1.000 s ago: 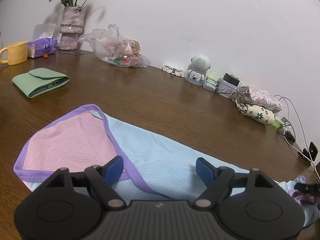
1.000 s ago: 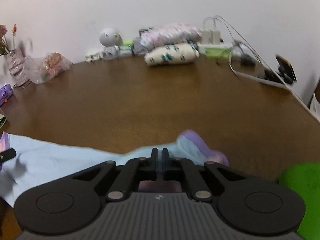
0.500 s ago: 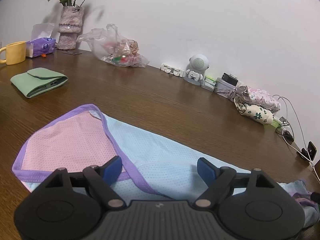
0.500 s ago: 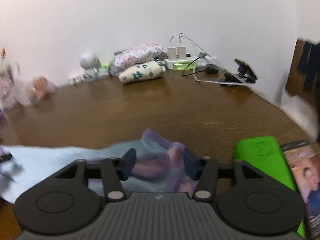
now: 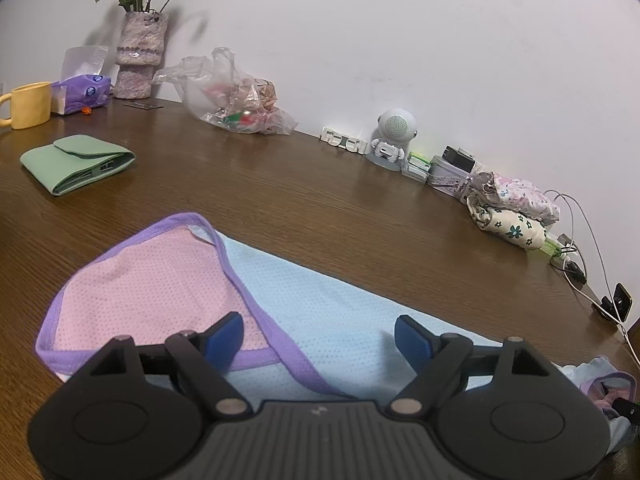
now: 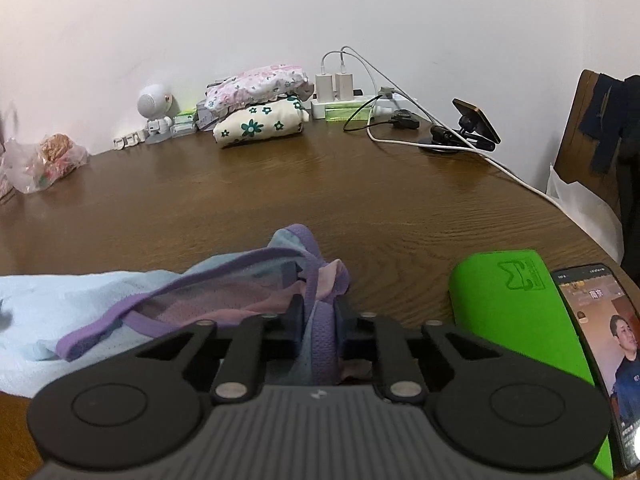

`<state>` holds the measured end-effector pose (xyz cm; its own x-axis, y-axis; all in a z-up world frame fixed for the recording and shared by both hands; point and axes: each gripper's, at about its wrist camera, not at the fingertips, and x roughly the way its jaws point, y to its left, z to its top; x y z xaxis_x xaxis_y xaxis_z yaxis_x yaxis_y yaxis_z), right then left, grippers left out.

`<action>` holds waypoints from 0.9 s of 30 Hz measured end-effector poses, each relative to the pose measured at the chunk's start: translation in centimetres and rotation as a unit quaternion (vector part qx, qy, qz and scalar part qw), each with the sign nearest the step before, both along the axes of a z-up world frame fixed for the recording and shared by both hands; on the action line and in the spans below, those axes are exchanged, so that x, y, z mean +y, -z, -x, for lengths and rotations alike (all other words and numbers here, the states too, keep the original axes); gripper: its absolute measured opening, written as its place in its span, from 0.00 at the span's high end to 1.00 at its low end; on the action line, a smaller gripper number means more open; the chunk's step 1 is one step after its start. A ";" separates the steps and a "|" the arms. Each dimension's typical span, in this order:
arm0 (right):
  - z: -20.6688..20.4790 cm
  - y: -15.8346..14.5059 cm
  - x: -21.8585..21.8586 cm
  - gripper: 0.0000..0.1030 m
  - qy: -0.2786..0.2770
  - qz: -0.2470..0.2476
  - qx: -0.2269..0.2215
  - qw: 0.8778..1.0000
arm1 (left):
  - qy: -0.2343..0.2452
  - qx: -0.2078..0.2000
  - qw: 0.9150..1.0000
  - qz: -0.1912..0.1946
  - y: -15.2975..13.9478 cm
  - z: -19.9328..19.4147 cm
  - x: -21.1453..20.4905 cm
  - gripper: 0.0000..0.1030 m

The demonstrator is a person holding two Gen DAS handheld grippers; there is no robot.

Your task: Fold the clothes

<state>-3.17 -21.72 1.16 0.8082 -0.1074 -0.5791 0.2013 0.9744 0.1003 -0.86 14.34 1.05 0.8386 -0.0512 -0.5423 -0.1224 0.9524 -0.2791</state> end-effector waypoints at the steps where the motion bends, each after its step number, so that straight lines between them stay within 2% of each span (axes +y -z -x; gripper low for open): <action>1: 0.0 -0.1 0.0 0.90 0.000 -0.003 -0.007 1.000 | 0.001 0.000 1.000 0.000 0.0 0.0 0.0 0.20; 4: 0.8 -1.1 0.7 0.91 -0.004 0.016 -0.050 0.999 | 0.004 -0.001 1.000 0.003 0.0 0.0 0.1 0.20; 8: 1.7 -3.4 3.0 0.91 -0.046 0.035 -0.113 0.992 | 0.003 -0.002 1.000 0.005 0.0 0.1 0.1 0.20; 11: 1.6 -5.3 5.7 0.91 -0.117 0.014 -0.143 0.983 | -0.008 -0.012 1.000 0.020 -0.1 0.6 0.6 0.20; 14: 1.3 -5.4 10.4 0.90 -0.243 -0.009 -0.148 0.959 | -0.024 -0.035 0.997 0.065 -0.1 1.5 2.1 0.20; 16: 0.2 -4.0 13.5 0.84 -0.311 -0.030 -0.098 0.945 | -0.047 -0.039 0.993 0.098 0.0 1.9 3.2 0.20; 18: -1.2 -2.4 15.6 0.58 -0.330 -0.043 -0.037 0.942 | -0.071 -0.040 0.989 0.123 0.2 2.1 4.1 0.20; 20: -1.5 -2.1 15.8 0.48 -0.330 -0.041 -0.025 0.943 | -0.082 -0.044 0.987 0.129 0.2 2.2 4.5 0.20; 21: -1.1 -2.5 15.2 0.33 -0.331 -0.049 -0.040 0.941 | -0.087 -0.046 0.987 0.130 0.3 2.3 4.6 0.20; 23: -0.7 -3.4 13.8 0.21 -0.340 -0.080 -0.068 0.934 | -0.090 -0.043 0.987 0.123 0.3 2.2 4.4 0.20; 27: -0.1 -4.7 11.0 0.17 -0.347 -0.111 -0.090 0.927 | -0.080 -0.046 0.992 0.089 0.0 2.1 3.2 0.20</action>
